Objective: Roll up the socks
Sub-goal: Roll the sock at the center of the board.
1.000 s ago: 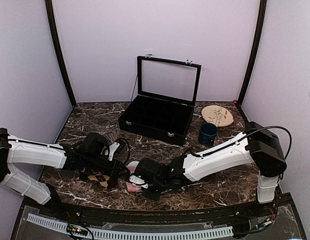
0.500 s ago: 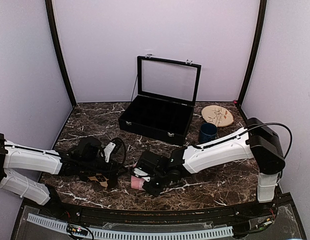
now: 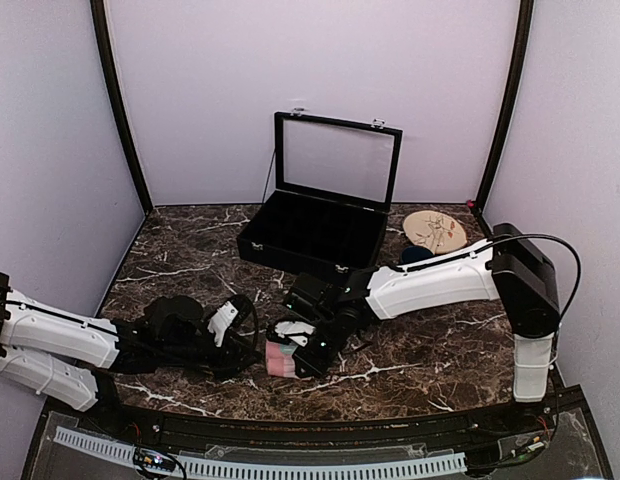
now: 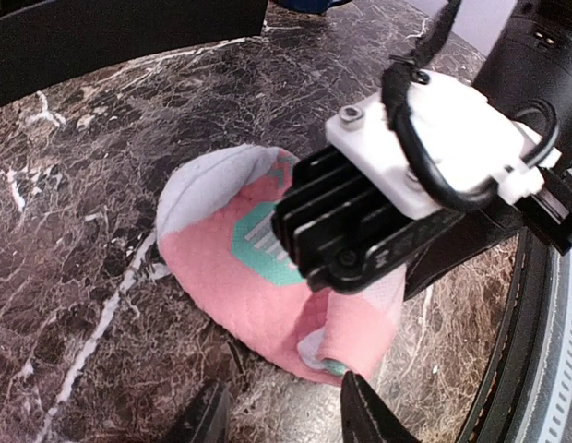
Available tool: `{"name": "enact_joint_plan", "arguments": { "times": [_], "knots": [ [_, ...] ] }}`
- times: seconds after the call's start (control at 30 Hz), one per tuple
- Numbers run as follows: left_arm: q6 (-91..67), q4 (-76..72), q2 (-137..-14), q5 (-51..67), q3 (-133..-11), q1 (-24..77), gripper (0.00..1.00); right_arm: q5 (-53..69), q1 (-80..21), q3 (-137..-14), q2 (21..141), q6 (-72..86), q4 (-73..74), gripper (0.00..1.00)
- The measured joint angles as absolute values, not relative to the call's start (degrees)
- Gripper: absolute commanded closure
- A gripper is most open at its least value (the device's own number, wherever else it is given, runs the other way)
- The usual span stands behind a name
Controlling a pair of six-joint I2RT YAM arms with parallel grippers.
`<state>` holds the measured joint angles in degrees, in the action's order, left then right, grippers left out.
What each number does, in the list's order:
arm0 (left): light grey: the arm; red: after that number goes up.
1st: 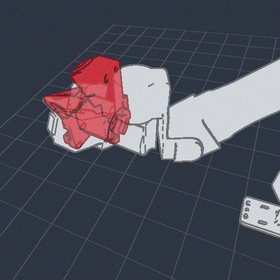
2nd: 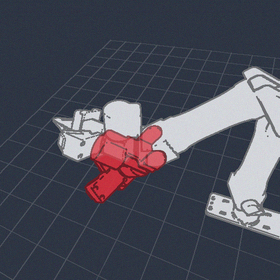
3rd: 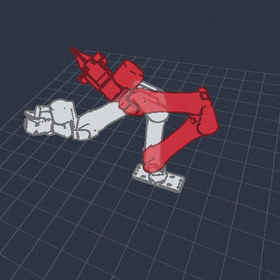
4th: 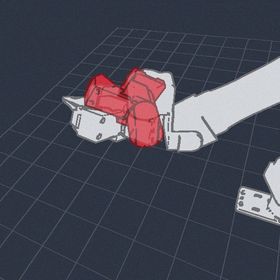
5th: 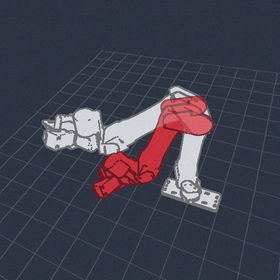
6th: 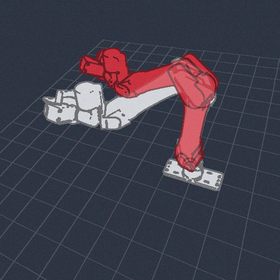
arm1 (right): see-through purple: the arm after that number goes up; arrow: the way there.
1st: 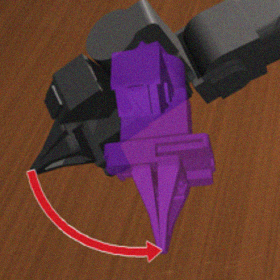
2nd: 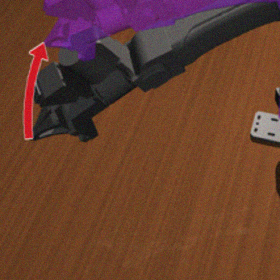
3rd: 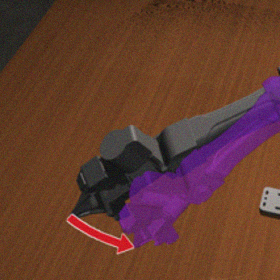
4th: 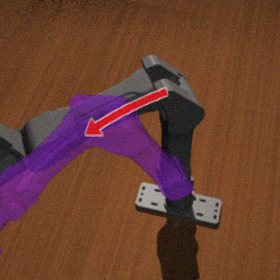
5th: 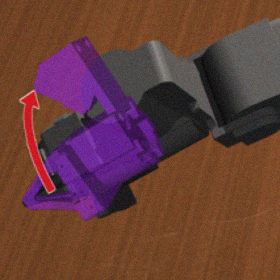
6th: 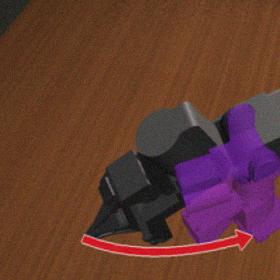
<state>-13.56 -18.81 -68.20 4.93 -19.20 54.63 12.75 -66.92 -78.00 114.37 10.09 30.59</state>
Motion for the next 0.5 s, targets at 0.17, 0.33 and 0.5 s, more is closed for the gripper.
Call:
{"name": "enact_joint_plan", "arguments": {
  "times": [0.17, 0.33, 0.5],
  "knots": [
    [-11.07, -21.15, -67.33, 3.4, -17.96, 56.38, 0.55, 16.1, -66.32, -80.34, 115.85, 8.08, 33.45, 0.94],
    [-8.21, -21.85, -68.29, 4.1, -18.06, 57.58, 0.54, 18.33, -66.3, -82.0, 116.95, 6.92, 35.4, 0.94],
    [-4.47, -22.04, -71.83, 5.69, -19.59, 60.8, 0.54, 19.42, -66.3, -83.05, 117.58, 6.02, 36.58, 0.94]
  ]
}}
